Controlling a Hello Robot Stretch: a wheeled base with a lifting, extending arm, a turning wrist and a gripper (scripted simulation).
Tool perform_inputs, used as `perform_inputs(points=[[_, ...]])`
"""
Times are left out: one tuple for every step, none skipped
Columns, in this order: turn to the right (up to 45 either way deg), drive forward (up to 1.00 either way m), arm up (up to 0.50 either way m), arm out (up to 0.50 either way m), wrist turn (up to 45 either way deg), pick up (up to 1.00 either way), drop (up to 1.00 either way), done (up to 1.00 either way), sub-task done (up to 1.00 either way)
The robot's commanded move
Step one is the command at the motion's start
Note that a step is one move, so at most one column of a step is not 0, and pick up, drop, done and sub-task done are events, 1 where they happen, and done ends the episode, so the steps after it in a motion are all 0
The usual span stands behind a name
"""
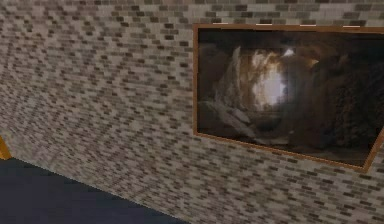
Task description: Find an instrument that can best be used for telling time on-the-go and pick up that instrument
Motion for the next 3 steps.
perform_inputs(points=[[0.0, 0.0, 0.5, 0.0, 0.0, 0.0, 0.0, 0.0, 0.0], [0.0, 0.0, 0.38, 0.0, 0.0, 0.0, 0.0, 0.0, 0.0], [0.0, 0.0, 0.0, 0.2, 0.0, 0.0, 0.0, 0.0, 0.0]])
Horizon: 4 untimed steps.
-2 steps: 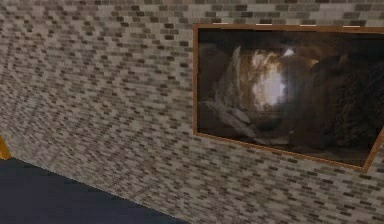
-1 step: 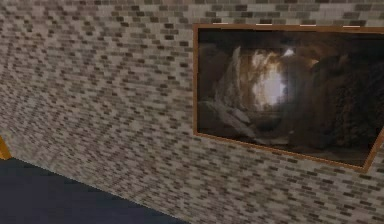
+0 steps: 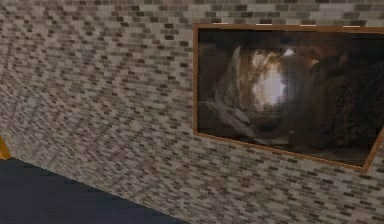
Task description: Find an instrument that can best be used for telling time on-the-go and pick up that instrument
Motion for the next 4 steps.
perform_inputs(points=[[0.0, 0.0, 0.0, 0.0, 45.0, 0.0, 0.0, 0.0, 0.0], [0.0, 0.0, 0.0, 0.0, 45.0, 0.0, 0.0, 0.0, 0.0], [0.0, 0.0, 0.0, 0.0, 45.0, 0.0, 0.0, 0.0, 0.0], [0.0, 0.0, 0.0, 0.0, 33.0, 0.0, 0.0, 0.0, 0.0]])
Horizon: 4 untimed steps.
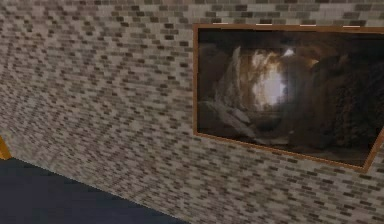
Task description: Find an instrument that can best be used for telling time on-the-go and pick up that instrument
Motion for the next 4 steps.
perform_inputs(points=[[0.0, 0.0, -0.22, 0.0, 0.0, 0.0, 0.0, 0.0, 0.0], [0.0, 0.0, 0.0, 0.0, 0.0, 1.0, 0.0, 0.0, 0.0], [0.0, 0.0, 0.1, 0.0, 0.0, 0.0, 0.0, 0.0, 0.0], [0.0, 0.0, 0.0, 0.0, 0.0, 0.0, 0.0, 1.0, 0.0]])
